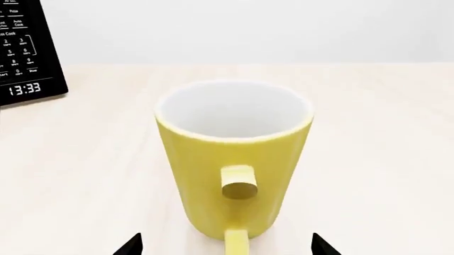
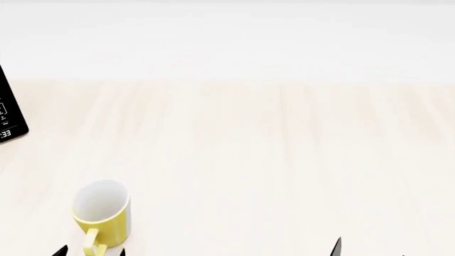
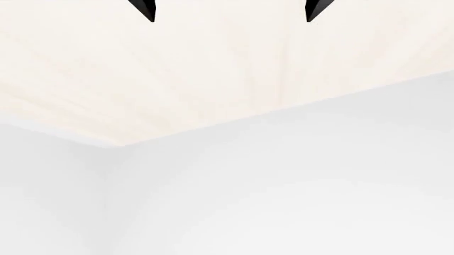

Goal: Put the yellow and white mug to the front of the white mug.

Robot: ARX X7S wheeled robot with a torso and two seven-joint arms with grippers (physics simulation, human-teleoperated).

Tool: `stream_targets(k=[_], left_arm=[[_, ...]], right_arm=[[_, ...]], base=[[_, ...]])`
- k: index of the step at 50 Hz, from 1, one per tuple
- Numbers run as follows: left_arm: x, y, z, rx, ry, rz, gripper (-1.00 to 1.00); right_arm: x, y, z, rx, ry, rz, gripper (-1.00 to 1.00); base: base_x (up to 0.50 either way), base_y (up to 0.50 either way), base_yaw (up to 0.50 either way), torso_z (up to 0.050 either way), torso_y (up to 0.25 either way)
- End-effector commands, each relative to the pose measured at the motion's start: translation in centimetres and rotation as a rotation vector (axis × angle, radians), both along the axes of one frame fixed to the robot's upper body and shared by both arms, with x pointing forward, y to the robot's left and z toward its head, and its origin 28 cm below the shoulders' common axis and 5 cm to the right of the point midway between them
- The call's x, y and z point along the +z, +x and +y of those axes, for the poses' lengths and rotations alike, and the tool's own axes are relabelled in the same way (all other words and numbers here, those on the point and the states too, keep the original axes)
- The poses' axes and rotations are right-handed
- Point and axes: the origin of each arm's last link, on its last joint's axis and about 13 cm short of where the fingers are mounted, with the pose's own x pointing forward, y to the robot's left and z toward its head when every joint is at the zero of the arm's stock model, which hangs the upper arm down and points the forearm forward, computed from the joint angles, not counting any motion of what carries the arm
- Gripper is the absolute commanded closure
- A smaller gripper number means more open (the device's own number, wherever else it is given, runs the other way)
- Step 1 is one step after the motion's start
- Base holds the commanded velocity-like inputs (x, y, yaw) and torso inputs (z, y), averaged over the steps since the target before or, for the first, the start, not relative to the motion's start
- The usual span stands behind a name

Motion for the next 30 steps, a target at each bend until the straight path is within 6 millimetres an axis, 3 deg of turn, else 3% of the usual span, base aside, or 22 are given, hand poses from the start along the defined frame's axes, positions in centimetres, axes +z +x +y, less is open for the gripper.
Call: stream_targets(k=[1,13,28,29,30], left_arm=[[-0.3,0.1,-0.1,0.000,0.004,0.013,-1.00],[0.9,-0.9,-0.2,-0.006,0.007,-0.038,-1.00],[0.8,-0.7,-0.2,-0.014,0.004,-0.039,-1.00],[0.8,-0.7,-0.2,-0.016,0.004,-0.041,1.00],[0.8,-0.8,-0.2,-0.017,0.004,-0.043,1.00]], right_arm=[[0.0,0.0,0.0,0.002,0.001,0.002,-1.00],[-0.2,0.2,0.1,0.005,0.000,0.008,-1.00],[-0.1,0.1,0.1,0.005,0.000,0.006,-1.00],[-0.1,0.2,0.1,0.004,0.000,0.006,-1.00],[-0.1,0.2,0.1,0.004,0.000,0.007,-1.00]], base=[[0.00,0.00,0.00,0.000,0.000],[0.00,0.00,0.00,0.000,0.000],[0.00,0.00,0.00,0.000,0.000],[0.00,0.00,0.00,0.000,0.000],[0.00,0.00,0.00,0.000,0.000]])
